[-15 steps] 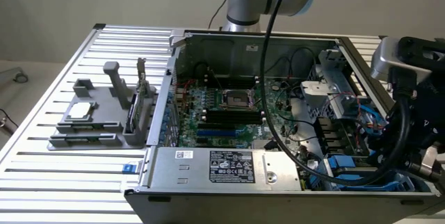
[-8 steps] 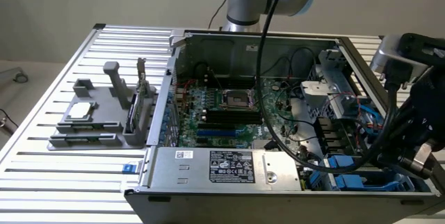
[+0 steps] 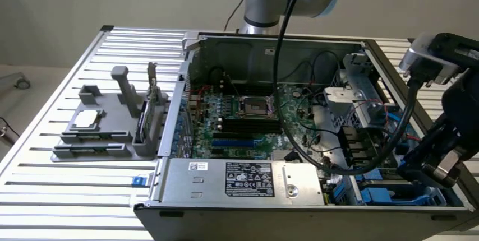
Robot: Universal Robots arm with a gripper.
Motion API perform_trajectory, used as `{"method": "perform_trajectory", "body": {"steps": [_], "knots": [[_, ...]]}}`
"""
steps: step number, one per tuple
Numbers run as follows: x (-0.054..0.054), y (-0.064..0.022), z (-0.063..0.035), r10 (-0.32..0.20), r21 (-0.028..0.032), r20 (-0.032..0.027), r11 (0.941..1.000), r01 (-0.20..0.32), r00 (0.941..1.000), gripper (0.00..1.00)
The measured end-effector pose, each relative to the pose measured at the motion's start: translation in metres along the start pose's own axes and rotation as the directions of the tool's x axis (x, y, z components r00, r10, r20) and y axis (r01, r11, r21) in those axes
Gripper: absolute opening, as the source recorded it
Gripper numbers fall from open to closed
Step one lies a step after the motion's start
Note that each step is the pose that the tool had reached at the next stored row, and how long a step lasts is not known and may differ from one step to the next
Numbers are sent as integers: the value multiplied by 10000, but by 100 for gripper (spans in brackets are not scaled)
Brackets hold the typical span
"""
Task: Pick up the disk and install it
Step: 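Insert the first disk wire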
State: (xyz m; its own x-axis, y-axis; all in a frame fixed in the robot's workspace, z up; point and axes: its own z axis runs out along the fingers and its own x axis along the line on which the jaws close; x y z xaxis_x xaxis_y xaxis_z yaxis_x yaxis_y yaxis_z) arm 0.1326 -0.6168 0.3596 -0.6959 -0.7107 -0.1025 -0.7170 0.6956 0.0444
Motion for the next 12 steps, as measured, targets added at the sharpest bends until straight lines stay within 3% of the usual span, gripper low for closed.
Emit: {"method": "perform_trajectory", "body": {"steps": [6,12], "knots": [[0,0,0,924,87,52,9957,-925,9957,33],[0,0,0,1818,171,103,9832,-1819,9833,33]]}}
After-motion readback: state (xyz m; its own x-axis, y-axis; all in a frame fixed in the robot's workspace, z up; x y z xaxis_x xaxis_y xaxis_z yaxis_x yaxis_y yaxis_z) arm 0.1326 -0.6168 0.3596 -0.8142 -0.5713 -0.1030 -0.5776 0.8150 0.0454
